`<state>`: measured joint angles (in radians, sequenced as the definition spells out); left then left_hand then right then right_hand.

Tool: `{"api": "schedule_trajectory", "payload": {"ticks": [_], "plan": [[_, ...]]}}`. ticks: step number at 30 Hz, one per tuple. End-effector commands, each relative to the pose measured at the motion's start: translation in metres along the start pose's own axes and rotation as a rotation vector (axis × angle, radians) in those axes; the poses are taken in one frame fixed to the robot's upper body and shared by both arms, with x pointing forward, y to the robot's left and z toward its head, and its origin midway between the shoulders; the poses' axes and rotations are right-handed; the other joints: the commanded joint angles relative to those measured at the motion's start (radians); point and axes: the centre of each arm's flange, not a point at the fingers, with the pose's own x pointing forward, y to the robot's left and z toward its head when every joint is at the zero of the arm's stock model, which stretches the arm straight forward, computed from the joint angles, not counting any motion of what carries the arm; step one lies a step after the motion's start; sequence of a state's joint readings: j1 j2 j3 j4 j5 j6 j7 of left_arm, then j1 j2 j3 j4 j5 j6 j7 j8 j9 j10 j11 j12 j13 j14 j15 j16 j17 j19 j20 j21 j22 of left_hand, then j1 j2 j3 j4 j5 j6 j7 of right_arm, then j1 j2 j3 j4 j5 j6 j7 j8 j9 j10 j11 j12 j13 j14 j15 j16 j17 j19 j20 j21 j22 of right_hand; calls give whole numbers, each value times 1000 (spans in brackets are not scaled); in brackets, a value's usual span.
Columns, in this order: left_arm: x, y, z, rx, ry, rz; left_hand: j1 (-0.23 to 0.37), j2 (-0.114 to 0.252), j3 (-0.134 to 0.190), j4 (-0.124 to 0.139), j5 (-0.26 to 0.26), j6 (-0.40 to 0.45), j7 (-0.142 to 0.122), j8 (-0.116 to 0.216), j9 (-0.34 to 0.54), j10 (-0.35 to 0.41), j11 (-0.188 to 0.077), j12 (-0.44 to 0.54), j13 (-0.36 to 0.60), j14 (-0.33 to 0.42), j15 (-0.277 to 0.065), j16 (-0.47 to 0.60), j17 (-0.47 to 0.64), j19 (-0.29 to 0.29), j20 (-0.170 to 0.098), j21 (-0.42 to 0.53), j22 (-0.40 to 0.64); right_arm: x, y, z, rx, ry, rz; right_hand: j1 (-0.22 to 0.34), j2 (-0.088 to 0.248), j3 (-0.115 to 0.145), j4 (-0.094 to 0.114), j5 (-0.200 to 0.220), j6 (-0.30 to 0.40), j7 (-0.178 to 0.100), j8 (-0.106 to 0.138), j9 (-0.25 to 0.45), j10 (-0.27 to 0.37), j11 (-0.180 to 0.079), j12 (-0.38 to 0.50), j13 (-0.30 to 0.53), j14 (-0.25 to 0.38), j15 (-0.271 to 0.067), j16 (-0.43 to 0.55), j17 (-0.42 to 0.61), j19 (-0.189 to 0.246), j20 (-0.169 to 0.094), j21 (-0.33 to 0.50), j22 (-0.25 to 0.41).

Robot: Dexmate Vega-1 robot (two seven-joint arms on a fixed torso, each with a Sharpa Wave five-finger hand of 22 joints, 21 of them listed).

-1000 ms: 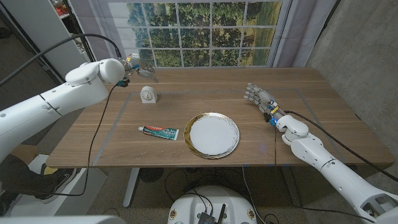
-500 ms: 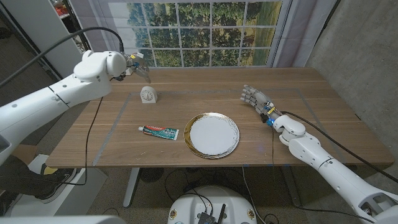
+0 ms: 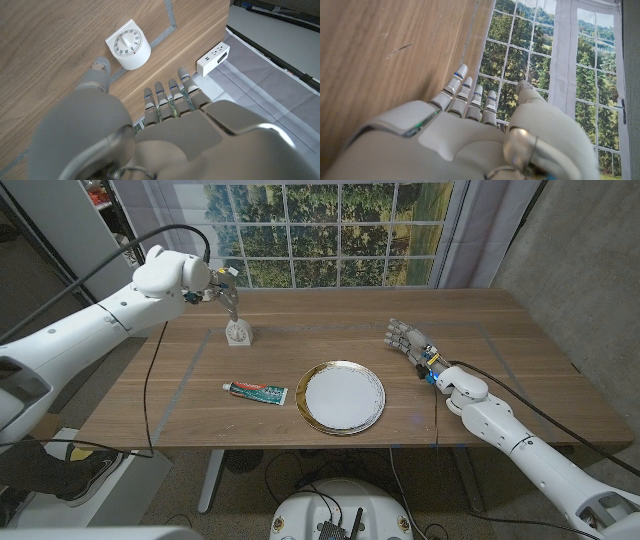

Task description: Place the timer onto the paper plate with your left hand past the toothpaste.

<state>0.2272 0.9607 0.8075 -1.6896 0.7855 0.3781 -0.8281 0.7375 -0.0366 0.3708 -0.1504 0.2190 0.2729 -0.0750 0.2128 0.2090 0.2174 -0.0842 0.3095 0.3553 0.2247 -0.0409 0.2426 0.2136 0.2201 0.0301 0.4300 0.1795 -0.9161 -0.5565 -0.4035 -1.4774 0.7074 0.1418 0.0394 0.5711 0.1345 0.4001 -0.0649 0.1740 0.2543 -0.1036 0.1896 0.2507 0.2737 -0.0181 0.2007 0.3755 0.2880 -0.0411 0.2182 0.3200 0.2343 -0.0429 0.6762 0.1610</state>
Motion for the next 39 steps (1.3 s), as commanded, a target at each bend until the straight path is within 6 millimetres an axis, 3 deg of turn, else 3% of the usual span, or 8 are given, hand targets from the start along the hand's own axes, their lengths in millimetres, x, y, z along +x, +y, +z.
{"api": "schedule_trajectory", "payload": {"ticks": [1, 19, 31, 39], "plan": [[27, -4, -8, 38, 19, -78, 14, 1, -6, 2, 6, -11, 1, -4, 1, -2, 3, -4, 3, -3, -37, -1, 0, 8, -3, -6, 1, -8, 5, -6, 10, 1, -13, -1, 5, -4, -4, 6, 4, 10, 9, -1, 10, 0, 4, -1, 9, -72, 6, -1, 11, -13, -3, 1], [65, -21, -15, 18, -32, -67, 48, 11, -18, 2, 14, -23, 10, -7, -2, 1, 0, -9, 4, -1, -42, -6, -8, 17, -7, -16, 2, -16, 10, -10, 6, -1, -37, -7, 11, -6, -5, 7, 12, 11, 12, -7, 13, -1, 4, -7, 18, -73, 10, -9, 17, -10, -15, 1], [83, -37, -7, -17, -118, -64, 77, 23, -30, 4, 18, -1, 13, 3, -3, 51, -17, 6, 8, 49, -71, 10, -10, 53, -28, -16, 2, -23, 13, -12, 6, -6, -60, -8, 13, -7, -8, 7, 13, 12, 13, -10, 16, -2, 5, -10, 20, -73, 12, -13, 20, -9, -23, 1], [94, -47, -2, -17, -153, -76, 106, 34, -24, 0, 29, 7, 16, 6, -2, 55, 1, 5, 11, 53, -66, 7, -10, 57, -21, -22, 2, -28, 12, -12, 5, -6, -73, -10, 15, -8, -10, 7, 13, 11, 13, -12, 16, -1, 5, -12, 20, -73, 13, -16, 23, -9, -28, 1]]}}
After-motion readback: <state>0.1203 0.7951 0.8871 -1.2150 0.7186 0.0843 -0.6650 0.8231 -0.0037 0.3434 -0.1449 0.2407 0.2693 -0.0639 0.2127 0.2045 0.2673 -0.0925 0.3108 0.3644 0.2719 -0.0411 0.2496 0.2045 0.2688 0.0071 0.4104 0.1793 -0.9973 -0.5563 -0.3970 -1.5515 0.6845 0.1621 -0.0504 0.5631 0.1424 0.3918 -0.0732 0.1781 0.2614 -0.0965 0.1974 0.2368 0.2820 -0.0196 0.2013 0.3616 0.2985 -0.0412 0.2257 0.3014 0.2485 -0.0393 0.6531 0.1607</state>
